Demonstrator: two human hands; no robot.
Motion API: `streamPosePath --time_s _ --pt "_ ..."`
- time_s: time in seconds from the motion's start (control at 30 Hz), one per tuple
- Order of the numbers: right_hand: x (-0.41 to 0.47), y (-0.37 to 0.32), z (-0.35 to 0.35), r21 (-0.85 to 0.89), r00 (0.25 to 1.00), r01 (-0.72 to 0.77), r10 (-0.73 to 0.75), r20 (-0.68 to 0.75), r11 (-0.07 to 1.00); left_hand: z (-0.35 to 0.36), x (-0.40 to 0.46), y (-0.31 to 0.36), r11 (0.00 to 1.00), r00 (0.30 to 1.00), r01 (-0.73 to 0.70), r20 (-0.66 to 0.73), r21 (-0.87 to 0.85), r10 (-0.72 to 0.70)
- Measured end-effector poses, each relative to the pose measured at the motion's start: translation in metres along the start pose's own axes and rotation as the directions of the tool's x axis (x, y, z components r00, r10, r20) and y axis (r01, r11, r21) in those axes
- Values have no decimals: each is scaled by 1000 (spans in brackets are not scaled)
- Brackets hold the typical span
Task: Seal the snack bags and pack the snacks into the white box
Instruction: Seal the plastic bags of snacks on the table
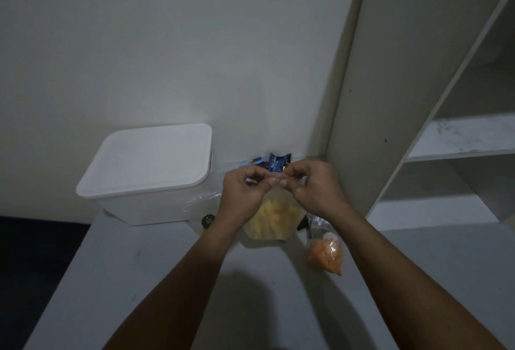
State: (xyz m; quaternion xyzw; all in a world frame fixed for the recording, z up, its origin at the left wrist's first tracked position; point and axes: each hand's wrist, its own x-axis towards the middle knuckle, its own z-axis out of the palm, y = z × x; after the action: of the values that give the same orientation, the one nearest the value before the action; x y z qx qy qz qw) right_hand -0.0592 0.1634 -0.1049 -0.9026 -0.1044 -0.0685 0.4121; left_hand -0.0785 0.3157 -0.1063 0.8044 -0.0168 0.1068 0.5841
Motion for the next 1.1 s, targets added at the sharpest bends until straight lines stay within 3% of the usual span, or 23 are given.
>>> streamPosePath --time_s 0.13,0.33,0.53,0.67,0.87,1.1 --pt "1 5 -5 -22 999 -15 16 30 1000 -3 5 -2 1000 996 22 -81 7 -21" --pt "2 5 -9 -25 999 -12 13 35 1000 0 0 -1 999 998 3 59 -37 -1" --pt "0 8 -7 44 999 1 -3 39 999 1 2 1 1000 999 25 -37 -10 -25" --pt "-1 6 -11 -17 1000 22 -22 -11 1000 -1 3 3 998 999 34 12 -51 -33" --pt "-1 6 -11 102 998 5 -11 61 995 1 3 6 998 999 36 37 -60 -34" --pt "1 11 -17 4 999 -29 29 27 1000 -4 6 3 995 996 93 -10 -44 -94"
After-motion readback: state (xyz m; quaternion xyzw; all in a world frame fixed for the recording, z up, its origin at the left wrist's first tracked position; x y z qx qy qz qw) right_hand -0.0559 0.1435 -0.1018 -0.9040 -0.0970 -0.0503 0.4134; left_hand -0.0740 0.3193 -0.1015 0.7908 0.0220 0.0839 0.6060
